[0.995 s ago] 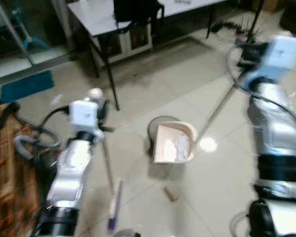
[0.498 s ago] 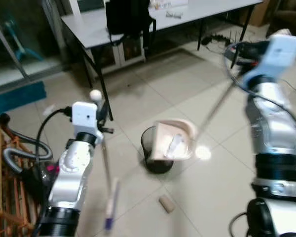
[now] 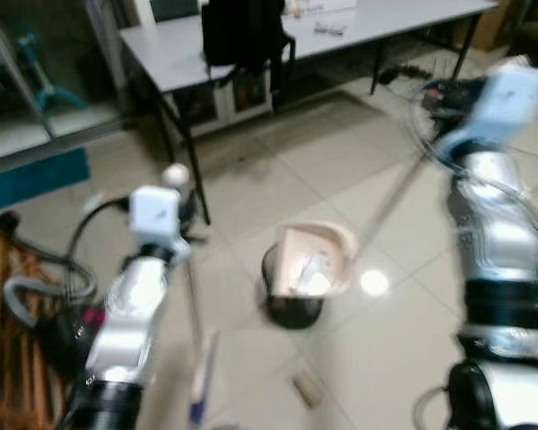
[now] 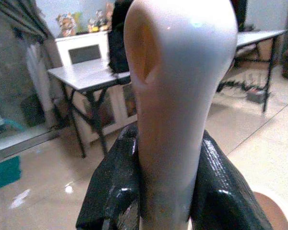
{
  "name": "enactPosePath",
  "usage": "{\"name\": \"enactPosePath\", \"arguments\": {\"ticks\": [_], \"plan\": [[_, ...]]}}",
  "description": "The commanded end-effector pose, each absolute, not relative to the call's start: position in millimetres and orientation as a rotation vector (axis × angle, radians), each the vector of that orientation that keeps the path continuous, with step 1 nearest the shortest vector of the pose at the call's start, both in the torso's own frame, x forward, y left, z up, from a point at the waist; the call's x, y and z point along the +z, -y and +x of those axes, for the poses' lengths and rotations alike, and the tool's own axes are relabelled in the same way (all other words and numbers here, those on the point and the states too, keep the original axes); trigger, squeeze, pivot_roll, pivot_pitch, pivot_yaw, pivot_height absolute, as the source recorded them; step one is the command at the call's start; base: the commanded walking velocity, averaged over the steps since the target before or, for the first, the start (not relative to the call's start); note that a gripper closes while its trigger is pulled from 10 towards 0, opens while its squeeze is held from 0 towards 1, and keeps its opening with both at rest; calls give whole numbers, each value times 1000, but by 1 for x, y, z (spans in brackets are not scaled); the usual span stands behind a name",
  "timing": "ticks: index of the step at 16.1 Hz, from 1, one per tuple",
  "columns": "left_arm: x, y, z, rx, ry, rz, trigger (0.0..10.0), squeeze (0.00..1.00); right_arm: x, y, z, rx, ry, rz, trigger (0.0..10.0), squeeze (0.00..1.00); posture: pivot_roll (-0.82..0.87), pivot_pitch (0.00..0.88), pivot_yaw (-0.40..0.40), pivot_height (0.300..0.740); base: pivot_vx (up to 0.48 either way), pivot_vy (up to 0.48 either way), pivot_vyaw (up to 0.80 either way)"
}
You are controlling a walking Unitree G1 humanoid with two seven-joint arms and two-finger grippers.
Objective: Sweep floor
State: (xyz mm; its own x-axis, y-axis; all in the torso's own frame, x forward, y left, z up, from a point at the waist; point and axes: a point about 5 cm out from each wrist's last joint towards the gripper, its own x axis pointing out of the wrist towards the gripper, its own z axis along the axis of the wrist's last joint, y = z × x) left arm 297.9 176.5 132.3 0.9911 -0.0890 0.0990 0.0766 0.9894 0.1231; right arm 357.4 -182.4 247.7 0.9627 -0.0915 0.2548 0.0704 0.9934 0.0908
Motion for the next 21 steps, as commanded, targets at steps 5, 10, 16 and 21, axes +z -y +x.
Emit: {"name": "enactPosePath", "arguments": {"ticks": [5,10,16,21], "plan": [[142,-172,299,-105,146,136,10000,0,263,188,352,-98,343,106,10000,0,-9,0,86,740,400,0,0],[140,-171,299,-122,136,111,10000,0,262,190,352,-110,343,111,10000,0,-6,0,87,740,391,0,0],[134,-172,298,-110,91,131,10000,0,265,194,351,-137,375,69,10000,0,-5,0,88,740,0,0,0],[134,-171,297,-119,85,134,10000,0,275,188,346,-113,484,-16,10000,0,-4,0,87,740,0,0,0]]}}
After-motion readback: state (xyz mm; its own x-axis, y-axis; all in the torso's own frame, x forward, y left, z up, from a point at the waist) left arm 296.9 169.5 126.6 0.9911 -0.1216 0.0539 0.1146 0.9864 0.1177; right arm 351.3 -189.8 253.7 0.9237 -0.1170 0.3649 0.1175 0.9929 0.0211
